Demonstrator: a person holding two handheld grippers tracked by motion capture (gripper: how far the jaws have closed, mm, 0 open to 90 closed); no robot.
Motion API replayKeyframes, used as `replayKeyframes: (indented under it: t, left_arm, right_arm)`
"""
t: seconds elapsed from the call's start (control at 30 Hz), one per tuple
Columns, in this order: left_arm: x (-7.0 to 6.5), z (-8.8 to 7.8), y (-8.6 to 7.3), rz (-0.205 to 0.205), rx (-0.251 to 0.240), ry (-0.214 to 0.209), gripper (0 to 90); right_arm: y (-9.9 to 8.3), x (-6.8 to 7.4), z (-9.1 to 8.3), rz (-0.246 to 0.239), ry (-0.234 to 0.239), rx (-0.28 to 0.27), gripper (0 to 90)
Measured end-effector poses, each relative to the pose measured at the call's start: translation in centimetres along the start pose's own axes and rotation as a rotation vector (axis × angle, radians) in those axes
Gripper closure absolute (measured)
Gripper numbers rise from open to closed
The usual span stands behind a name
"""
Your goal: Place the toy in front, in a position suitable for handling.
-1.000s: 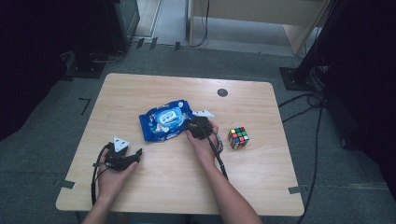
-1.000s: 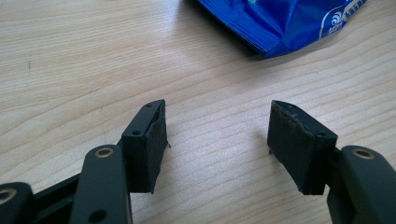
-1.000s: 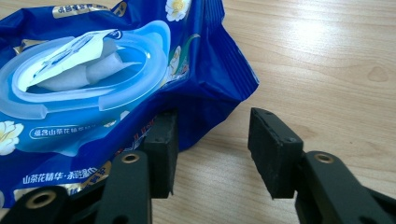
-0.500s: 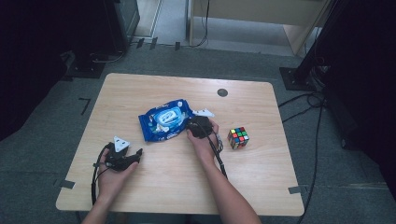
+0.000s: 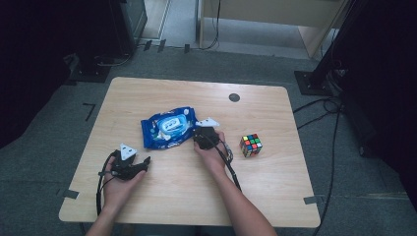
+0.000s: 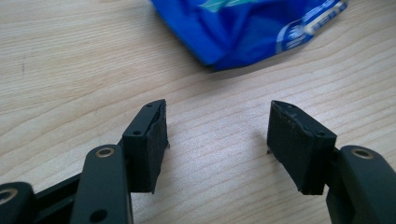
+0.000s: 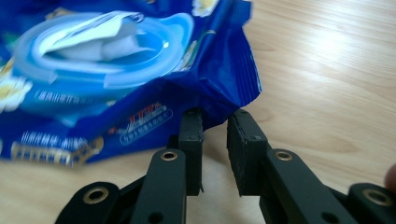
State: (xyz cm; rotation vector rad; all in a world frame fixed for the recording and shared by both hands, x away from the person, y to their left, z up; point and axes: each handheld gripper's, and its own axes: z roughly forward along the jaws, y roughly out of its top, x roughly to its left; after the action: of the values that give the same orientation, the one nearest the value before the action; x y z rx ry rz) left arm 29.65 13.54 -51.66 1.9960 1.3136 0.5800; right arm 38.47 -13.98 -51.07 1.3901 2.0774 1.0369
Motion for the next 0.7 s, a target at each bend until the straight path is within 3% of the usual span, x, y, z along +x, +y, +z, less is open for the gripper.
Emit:
replayKeyframes:
  t: [0.17,0.37,0.5,0.6,0.7]
  left_arm:
    - [0.1,0.0,0.0,-0.011,-0.002,0.0,37.8]
    - [0.1,0.0,0.0,-0.018,0.0,0.005,36.3]
    - [0.1,0.0,0.0,-0.021,0.0,0.002,36.0]
    - [0.3,0.0,0.0,-0.024,-0.003,-0.005,35.8]
    - [0.3,0.0,0.0,-0.024,-0.003,-0.006,35.8]
  right_arm:
    - [-0.6,2.4,-1.4,-0.073,0.035,0.018,75.3]
    - [0.1,4.4,-4.3,-0.092,0.114,-0.031,75.9]
    - [1.1,5.4,-4.8,-0.128,0.123,-0.086,75.0]
    - [1.4,5.9,-5.0,-0.119,0.09,-0.044,74.8]
    - [0.7,5.7,-5.4,-0.108,0.119,-0.018,72.9]
